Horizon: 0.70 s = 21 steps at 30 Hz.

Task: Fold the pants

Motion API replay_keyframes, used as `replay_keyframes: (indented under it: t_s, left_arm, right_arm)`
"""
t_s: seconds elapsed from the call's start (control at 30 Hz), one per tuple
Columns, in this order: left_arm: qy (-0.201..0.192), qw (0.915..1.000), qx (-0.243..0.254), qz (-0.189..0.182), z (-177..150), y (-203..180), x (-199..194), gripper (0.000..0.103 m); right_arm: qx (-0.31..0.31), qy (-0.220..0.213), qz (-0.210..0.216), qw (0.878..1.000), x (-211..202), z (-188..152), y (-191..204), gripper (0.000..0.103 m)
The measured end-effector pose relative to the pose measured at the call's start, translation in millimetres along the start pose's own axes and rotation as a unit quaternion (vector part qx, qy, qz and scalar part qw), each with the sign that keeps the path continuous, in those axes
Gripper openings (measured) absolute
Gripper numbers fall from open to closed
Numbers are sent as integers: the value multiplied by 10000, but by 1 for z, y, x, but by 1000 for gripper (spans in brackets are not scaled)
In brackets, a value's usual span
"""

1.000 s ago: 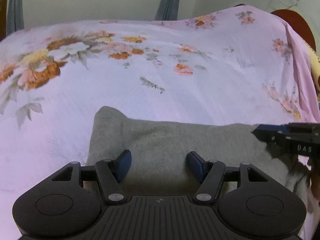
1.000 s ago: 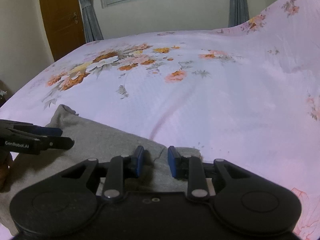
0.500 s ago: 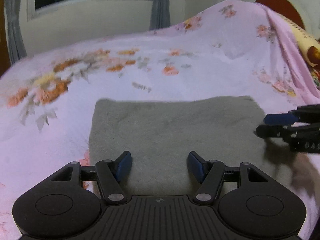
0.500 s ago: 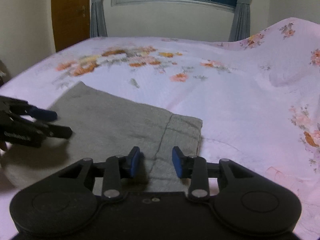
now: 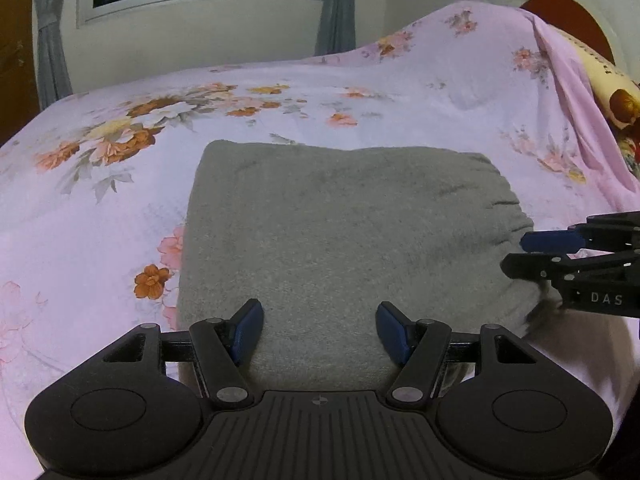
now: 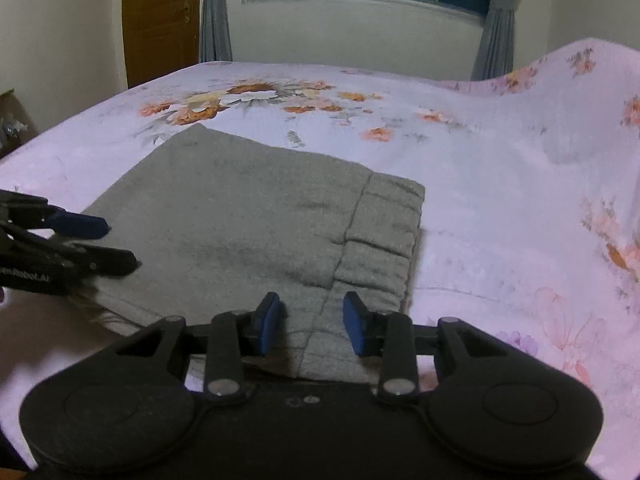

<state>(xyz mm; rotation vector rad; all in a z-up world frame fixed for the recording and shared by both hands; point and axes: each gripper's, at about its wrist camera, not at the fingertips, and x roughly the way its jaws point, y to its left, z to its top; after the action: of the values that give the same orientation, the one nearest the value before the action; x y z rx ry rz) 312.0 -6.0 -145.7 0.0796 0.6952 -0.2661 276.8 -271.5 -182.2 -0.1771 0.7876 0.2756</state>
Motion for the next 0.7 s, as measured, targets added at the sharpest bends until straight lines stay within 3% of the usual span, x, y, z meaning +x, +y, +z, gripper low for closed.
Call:
replay_keyframes:
  t_s: [0.13, 0.3, 0.43, 0.7]
  left_arm:
    - [5, 10000, 2, 57, 2, -1, -8, 64]
    - [-275, 9996, -10, 5, -3, -3, -36, 64]
    - [-134, 9998, 117, 55, -14, -6, -32, 64]
    - [-111, 9997, 142, 180, -17, -10, -24, 64]
  right_arm:
    - [57, -23, 13, 10000, -9, 8, 2, 37]
    - [31, -427, 141, 9990, -40, 4, 9, 37]
    - [7, 45, 20, 10000, -16, -6, 9, 38]
    - [159, -32, 54, 9999, -14, -11, 6, 39]
